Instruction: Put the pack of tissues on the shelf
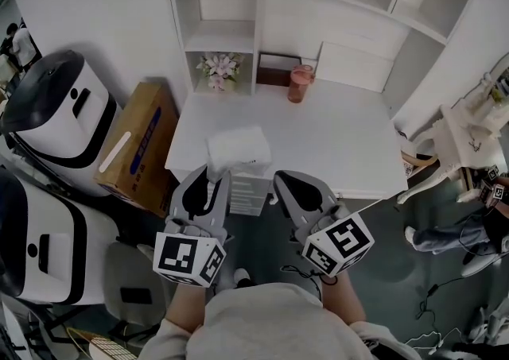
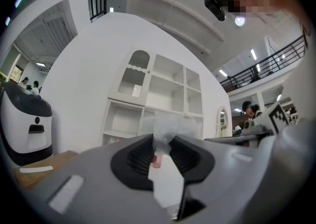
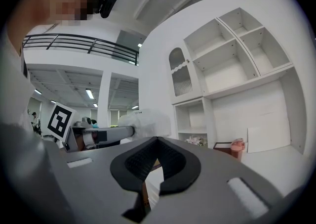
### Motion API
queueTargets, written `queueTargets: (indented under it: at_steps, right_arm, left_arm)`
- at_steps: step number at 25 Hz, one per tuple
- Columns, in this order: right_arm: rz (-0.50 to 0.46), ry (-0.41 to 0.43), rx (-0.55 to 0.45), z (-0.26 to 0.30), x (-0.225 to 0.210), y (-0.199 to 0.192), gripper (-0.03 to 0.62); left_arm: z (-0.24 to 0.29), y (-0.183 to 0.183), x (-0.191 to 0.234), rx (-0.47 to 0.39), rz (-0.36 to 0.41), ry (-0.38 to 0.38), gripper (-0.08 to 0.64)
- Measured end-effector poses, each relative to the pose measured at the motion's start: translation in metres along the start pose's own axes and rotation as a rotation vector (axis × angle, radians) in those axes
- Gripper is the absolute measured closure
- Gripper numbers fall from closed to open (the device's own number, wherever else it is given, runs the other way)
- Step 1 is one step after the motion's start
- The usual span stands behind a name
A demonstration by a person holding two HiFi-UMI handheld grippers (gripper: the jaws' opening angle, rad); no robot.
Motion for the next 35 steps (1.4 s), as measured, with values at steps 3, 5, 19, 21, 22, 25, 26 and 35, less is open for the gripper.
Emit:
queueTargets:
  at_steps: [3,5,19,21,22,25,26,35]
  right_arm:
    - [0.008,-0.012,0.0,0.018,0.001,0.001,0.592]
    - [0.015,-0.02,0.001,0.03,0.003,0.001,0.592]
    - [0.031,-0.034,0.036,0.075,0.002,-0.008,0.592]
    - [0.034,-0.029,0.039,0.082,-0.003,-0.009,0.592]
    - [0.035,-0.024,0.04,0.087,-0.006,-0.009,0.592]
    - [0.034,-0.009,0.038,0.102,-0.014,-0.007,0.592]
    - [0.034,-0.004,0.037,0.108,-0.018,-0.005,0.592]
    - [0.03,0.024,0.036,0.15,-0.059,0.011,0.592]
  left_arm:
    - [0.007,0.0,0.017,0.004,-0.001,-0.014,0.471]
    - [0.009,0.0,0.029,0.008,-0.001,-0.023,0.471]
    - [0.03,-0.016,0.076,0.033,-0.042,-0.043,0.471]
    - [0.034,-0.018,0.082,0.038,-0.044,-0.034,0.471]
    - [0.038,-0.019,0.085,0.04,-0.044,-0.028,0.471]
    - [0.05,-0.017,0.095,0.039,-0.044,-0.014,0.471]
    - [0.055,-0.017,0.098,0.039,-0.044,-0.01,0.471]
    - [0.104,-0.007,0.122,0.04,-0.046,0.022,0.471]
Point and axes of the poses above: the fingertips, and each gripper's own axes: z forward along the fingers, x to its left, y out of its top, the point moved 2 cm from there along -z, backward along the fingers, and after that the axes turned 9 degrees about x, right-handed, at the moved point
